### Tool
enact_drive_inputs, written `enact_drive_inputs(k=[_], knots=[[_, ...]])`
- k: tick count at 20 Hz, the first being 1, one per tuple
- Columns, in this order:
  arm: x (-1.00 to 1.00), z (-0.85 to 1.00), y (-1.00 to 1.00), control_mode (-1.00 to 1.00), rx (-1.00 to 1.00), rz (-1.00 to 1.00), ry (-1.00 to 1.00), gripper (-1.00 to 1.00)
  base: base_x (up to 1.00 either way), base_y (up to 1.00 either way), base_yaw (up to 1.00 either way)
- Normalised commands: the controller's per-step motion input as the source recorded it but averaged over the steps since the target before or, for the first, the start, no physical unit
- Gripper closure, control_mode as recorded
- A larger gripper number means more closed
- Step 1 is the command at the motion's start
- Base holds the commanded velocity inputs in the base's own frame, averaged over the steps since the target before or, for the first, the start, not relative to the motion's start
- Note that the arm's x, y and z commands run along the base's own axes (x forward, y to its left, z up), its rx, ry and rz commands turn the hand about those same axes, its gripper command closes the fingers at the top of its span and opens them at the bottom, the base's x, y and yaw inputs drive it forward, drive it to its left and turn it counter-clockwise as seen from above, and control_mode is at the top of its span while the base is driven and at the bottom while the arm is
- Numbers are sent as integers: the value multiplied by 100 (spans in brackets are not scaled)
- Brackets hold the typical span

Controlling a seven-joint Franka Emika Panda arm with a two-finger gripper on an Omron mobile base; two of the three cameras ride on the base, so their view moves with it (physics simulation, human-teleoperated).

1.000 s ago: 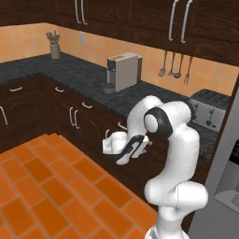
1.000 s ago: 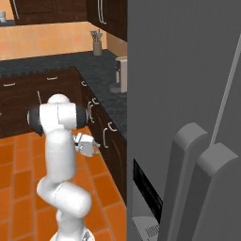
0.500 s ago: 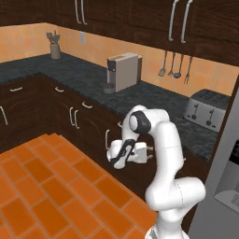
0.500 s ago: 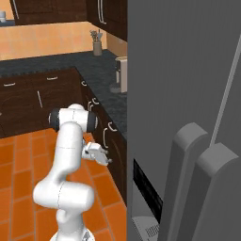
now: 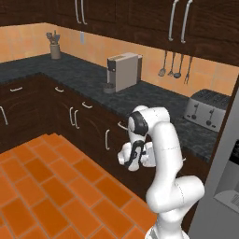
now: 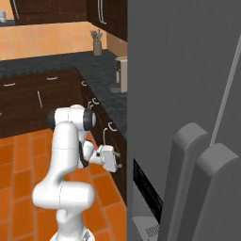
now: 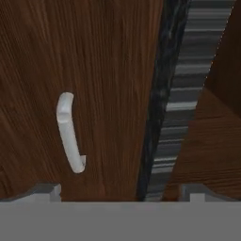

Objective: Take a straw from the drawer in front and place it inside the glass cup on the dining counter.

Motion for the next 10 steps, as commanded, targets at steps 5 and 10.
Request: enact_drive_inputs(k=[5, 10], knots=[[-19, -9, -43, -100, 19, 10, 14, -100, 0, 0, 0], [0, -34, -27, -100, 11, 12, 5, -100, 0, 0, 0]])
